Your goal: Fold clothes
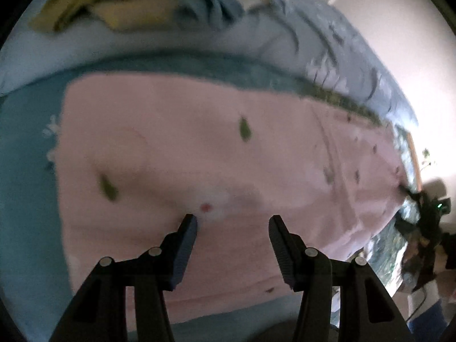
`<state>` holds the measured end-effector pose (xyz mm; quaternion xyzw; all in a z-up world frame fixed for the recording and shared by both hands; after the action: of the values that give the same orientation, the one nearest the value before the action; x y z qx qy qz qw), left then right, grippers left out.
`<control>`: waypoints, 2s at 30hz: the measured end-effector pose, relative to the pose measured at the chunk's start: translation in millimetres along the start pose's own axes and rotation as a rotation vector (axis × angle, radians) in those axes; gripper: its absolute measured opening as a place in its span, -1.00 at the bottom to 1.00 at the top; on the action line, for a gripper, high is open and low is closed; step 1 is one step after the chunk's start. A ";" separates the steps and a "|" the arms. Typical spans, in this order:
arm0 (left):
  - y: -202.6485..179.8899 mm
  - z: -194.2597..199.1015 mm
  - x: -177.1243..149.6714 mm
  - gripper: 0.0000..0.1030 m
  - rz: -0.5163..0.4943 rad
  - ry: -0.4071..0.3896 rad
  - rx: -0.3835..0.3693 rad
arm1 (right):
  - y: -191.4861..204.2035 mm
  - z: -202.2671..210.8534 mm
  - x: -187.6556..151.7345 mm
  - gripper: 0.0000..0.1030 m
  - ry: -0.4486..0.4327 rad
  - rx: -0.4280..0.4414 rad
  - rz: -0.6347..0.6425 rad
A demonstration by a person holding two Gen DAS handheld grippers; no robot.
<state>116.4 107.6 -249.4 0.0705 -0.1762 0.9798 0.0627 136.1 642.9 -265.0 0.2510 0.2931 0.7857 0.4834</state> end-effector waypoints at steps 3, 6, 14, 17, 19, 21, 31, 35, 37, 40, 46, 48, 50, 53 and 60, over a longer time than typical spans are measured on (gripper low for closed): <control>0.4 -11.6 -0.8 0.11 0.021 0.023 0.029 | 3.1 -6.3 0.9 0.19 -0.017 0.004 -0.049; -0.3 -1.5 -1.5 0.12 0.054 0.032 0.021 | 13.4 -10.3 0.8 0.19 -0.033 -0.036 -0.055; 25.8 71.7 -11.4 0.12 0.090 -0.107 -0.032 | 48.1 -4.5 -4.0 -0.41 -0.048 -0.085 -0.031; 46.8 86.9 -12.5 0.12 0.155 -0.162 -0.055 | 82.3 8.3 -12.1 -0.43 -0.049 -0.074 0.061; 63.1 100.7 -18.0 0.12 0.203 -0.194 -0.078 | 114.2 16.5 -21.7 -0.44 -0.045 -0.071 0.152; 76.7 112.4 -22.8 0.12 0.245 -0.225 -0.101 | 149.6 23.3 -36.5 -0.44 -0.040 -0.055 0.238; 152.0 138.7 -45.0 0.12 0.442 -0.337 -0.191 | 351.3 27.1 -182.1 -0.44 0.067 0.116 0.728; 185.1 138.4 -58.0 0.12 0.531 -0.348 -0.211 | 382.3 -17.2 -281.9 -0.44 0.197 0.095 0.934; 198.7 135.3 -64.3 0.12 0.563 -0.342 -0.217 | 376.3 -50.9 -323.9 -0.44 0.282 0.043 0.993; 213.5 131.2 -71.4 0.12 0.590 -0.324 -0.222 | 351.8 -95.9 -383.3 -0.43 0.413 -0.052 1.059; 220.5 116.2 -72.2 0.12 0.610 -0.290 -0.254 | 319.4 -124.8 -428.6 -0.37 0.484 -0.172 1.145; 217.0 111.7 -66.3 0.13 0.600 -0.282 -0.265 | 319.5 -123.4 -427.7 -0.34 0.482 -0.175 1.152; 210.9 106.1 -59.9 0.14 0.585 -0.269 -0.279 | 322.3 -121.8 -426.7 -0.30 0.486 -0.179 1.164; 200.1 101.9 -53.0 0.14 0.563 -0.267 -0.298 | 329.0 -121.0 -428.0 -0.15 0.504 -0.180 1.188; 186.8 90.3 -36.5 0.16 0.529 -0.249 -0.346 | 330.4 -108.1 -434.7 0.17 0.607 -0.089 1.207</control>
<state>135.1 -101.6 -234.3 0.1296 -0.3582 0.9017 -0.2045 37.2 105.9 -156.9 0.1188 0.1914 0.9650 -0.1340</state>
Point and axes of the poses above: each gripper's, at about its wrist camera, not at the fingertips, and z roughly against the way its jaws point, y to its left, x to its top, the point moved 1 cm from there along -z, roughly the way its jaws point, and after that the axes turned 1 degree about -x, right-handed, at the moved point
